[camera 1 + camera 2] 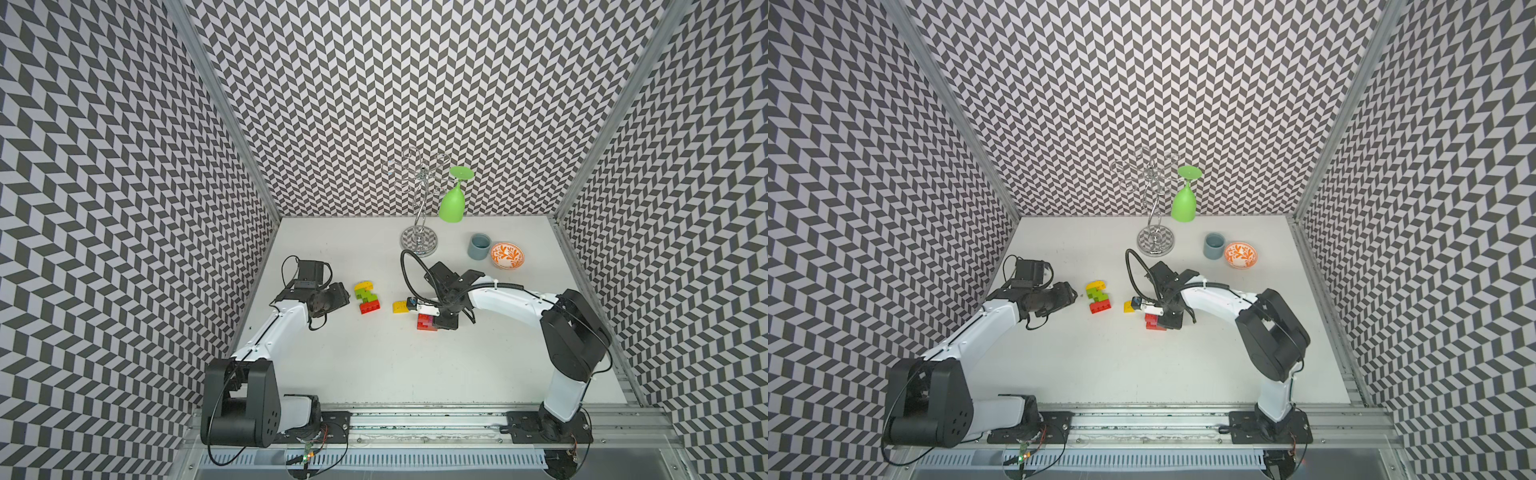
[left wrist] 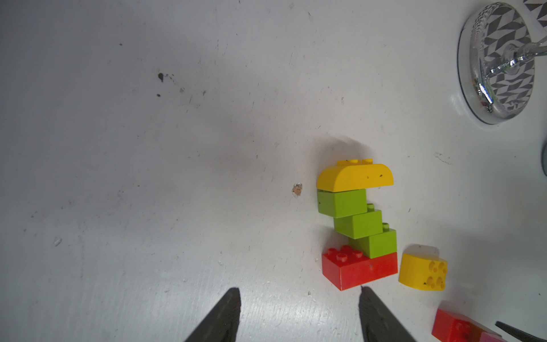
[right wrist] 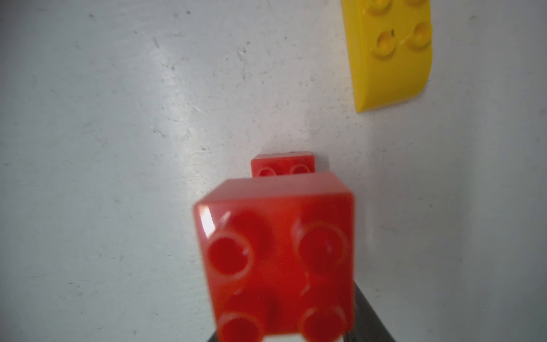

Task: Assemble the letter s with lego
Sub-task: Assemble the lego brick with the lego brick, then pick up the lego brick from the center of the board.

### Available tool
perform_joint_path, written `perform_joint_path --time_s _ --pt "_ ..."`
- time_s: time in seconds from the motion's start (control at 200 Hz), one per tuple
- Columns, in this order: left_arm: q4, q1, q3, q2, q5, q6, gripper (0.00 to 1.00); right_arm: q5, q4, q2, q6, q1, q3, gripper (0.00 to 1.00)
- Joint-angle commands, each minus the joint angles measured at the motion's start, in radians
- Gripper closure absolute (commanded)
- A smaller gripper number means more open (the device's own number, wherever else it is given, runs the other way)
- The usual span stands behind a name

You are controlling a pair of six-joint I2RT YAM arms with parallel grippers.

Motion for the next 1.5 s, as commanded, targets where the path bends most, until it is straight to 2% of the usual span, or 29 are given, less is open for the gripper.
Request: perform_joint_path --time_s 0.0,0.371,0.491,0.701,0.816,0.971,1.057,1.277,1.497 --pt "0.01 0.006 -0.008 -0.021 0.001 0.01 0.35 -0.02 0.016 -0.05 -0.006 -0.005 0.015 0.53" --pt "0.01 0.006 -0.008 -0.021 0.0 0.009 0.34 -0.066 -0.003 -0.15 0.023 -0.024 0.047 0.48" --pt "0.013 0.006 -0.007 -0.022 0.0 0.007 0.34 -0.022 0.03 -0.191 0.061 -0.036 0.062 0.48" --pt "0.016 0.016 -0.008 -0.033 0.003 0.004 0.34 -0.067 0.077 -0.193 0.025 -0.027 0.129 0.48" --pt "0.024 0.033 -0.013 -0.058 0.005 0.001 0.34 -0.018 0.078 -0.107 -0.008 0.022 0.224 0.48" --pt "0.039 0.068 -0.021 -0.103 0.005 -0.007 0.33 0.102 -0.049 0.121 -0.053 0.093 0.455 0.48" --pt "0.046 0.078 -0.026 -0.12 0.005 -0.008 0.32 0.114 -0.11 0.235 -0.059 0.107 0.563 0.48" --pt "0.045 0.087 -0.026 -0.121 0.015 -0.007 0.3 0.126 -0.129 0.39 -0.064 0.121 0.677 0.46" --pt "0.045 0.089 -0.026 -0.117 0.026 -0.003 0.28 0.116 -0.13 0.461 -0.068 0.122 0.693 0.45"
